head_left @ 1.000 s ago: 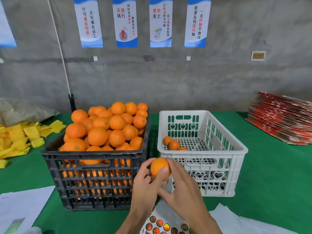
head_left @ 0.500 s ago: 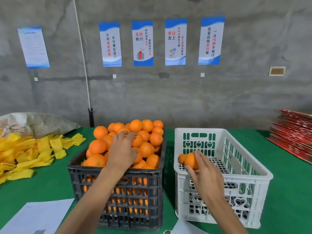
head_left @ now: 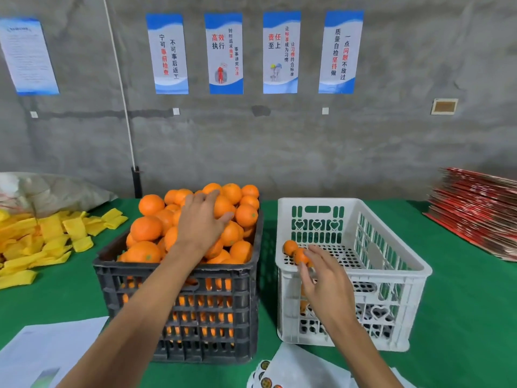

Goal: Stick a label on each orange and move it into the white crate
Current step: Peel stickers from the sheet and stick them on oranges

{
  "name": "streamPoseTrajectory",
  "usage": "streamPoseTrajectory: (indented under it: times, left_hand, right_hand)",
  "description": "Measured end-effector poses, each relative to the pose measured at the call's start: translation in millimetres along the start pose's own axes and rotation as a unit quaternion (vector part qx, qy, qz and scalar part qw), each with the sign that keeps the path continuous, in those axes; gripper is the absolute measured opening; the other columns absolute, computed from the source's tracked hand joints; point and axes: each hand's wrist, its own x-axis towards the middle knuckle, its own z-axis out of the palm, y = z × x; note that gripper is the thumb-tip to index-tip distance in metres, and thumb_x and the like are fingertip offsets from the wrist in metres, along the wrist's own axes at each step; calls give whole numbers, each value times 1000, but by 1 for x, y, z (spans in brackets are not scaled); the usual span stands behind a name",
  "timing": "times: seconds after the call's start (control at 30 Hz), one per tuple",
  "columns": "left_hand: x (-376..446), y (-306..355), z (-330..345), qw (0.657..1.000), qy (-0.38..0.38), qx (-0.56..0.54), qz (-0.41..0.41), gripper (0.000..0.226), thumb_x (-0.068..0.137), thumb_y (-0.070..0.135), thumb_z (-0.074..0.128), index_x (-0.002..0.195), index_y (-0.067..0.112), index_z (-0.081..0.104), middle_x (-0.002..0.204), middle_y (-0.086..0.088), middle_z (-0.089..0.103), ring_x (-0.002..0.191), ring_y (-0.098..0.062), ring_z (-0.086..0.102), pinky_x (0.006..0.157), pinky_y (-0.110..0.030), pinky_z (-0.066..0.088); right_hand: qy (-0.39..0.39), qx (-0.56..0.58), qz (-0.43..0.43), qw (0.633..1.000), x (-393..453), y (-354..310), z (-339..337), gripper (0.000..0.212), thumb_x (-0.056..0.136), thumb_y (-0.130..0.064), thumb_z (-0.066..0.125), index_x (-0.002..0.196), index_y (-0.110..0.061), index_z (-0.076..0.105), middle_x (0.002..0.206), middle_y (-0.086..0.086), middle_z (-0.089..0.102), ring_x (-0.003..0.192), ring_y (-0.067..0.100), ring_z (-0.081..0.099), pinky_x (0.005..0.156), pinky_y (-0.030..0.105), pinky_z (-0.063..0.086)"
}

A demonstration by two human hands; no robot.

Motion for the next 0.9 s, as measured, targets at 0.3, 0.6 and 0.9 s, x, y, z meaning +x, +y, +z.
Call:
streamPoseTrajectory:
  times: [0.3,0.6,0.9]
  left_hand:
    - [-160,79,33,938,36,-307,157,65,90,55,73,143,21,58,133,4,56,122,-12,50,107,-15,34]
    - [-260,84,137,867,-220,-442,-67,53,88,66,68,130,68,36,130,34,43,111,10,62,95,-16,51]
    - [-288,81,163,894,-237,-366,-101,68,96,61,56,154,36,33,132,13,38,111,-15,59,98,-30,51]
  right_hand:
    - [21,14,-139,990,-54,5,-3,25,90,-8,69,115,-5,71,120,9,68,110,26,60,102,39,47]
    - [-240,-2,-87,967,-159,44,-20,27,96,-30,58,111,-17,75,125,-6,67,106,13,62,86,29,58]
    - [-411,57,60,908,-191,53,-31,72,98,-68,47,154,-23,46,160,-27,30,143,-10,30,117,9,21]
